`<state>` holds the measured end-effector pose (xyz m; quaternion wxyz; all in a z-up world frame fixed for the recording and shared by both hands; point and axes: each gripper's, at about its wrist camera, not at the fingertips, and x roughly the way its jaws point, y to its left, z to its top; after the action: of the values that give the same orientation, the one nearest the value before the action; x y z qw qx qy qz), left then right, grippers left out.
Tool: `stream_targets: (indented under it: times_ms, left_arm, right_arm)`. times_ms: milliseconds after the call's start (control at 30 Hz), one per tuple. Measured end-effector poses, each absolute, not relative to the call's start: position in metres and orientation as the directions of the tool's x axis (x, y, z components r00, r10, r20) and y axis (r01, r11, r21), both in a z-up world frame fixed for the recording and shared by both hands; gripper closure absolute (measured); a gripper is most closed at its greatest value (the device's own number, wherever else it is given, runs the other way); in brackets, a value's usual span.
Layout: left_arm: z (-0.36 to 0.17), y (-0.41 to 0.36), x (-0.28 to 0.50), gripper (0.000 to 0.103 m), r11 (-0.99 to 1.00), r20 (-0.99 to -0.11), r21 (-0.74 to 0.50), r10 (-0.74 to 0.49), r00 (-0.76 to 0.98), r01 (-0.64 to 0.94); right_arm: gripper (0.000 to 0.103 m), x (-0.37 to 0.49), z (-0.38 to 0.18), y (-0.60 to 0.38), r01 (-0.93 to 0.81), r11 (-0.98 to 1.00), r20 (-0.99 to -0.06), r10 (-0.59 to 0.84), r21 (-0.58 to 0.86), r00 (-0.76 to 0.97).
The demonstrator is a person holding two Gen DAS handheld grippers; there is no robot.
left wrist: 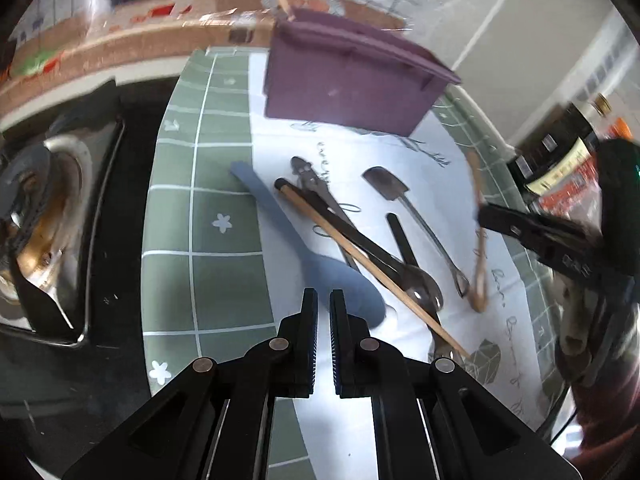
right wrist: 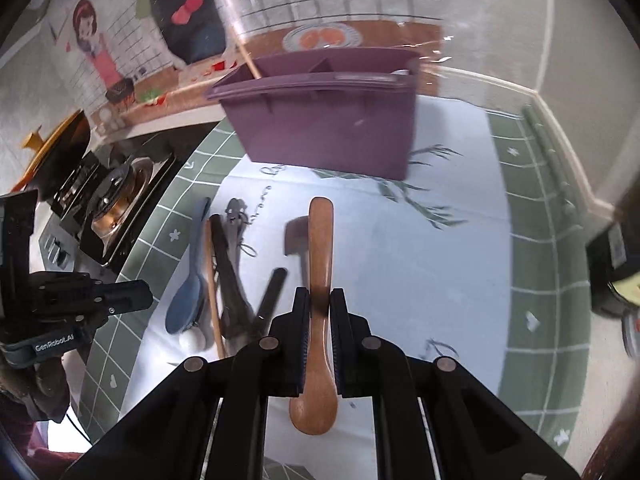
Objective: Organize utensils
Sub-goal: 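Lift the wooden spoon with the right gripper while the left gripper reaches the blue spoon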
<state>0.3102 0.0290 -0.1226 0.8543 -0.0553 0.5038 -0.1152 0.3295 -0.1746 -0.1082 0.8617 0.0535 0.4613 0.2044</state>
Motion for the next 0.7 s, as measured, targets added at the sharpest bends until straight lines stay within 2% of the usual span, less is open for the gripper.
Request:
stream_targets:
  times_ms: [133, 333, 433, 533, 700]
  left_arm:
    - [-0.121, 0.038, 0.340, 0.096, 0.969, -0.843, -0.231, -0.245, 0.479, 0.089]
    - [-0.124, 0.015, 0.397, 0.096, 0.946, -0.887, -0.177, -0.274, 0.372, 0.273]
    - [-0.132, 0.025, 0.420, 0.096, 0.963, -0.899, -0.157, -0.230, 0.373, 0.217]
    - [-0.136, 0.043, 0.424, 0.096, 0.968, -0.899, -0.189, -0.239, 0.366, 0.167]
    - [-0.137, 0.058, 0.389, 0.095, 0.973, -0.927, -0.135, -0.192, 0.324, 0.189]
  right_arm:
    - [0.093, 0.324, -0.113, -0.189, -0.259, 0.922, -0.779, 0.382, 0.286, 0.498]
    - [0.094, 0.319, -0.124, -0.201, -0.222, 0.932, -0.801, 0.361, 0.287, 0.477]
    - [0.094, 0.313, -0.125, -0.200, -0.223, 0.932, -0.803, 0.360, 0.286, 0.476]
    - [0.094, 0.309, -0.123, -0.200, -0.230, 0.930, -0.801, 0.364, 0.286, 0.475]
    - [0.094, 0.311, -0.126, -0.201, -0.225, 0.930, -0.804, 0.365, 0.290, 0.470]
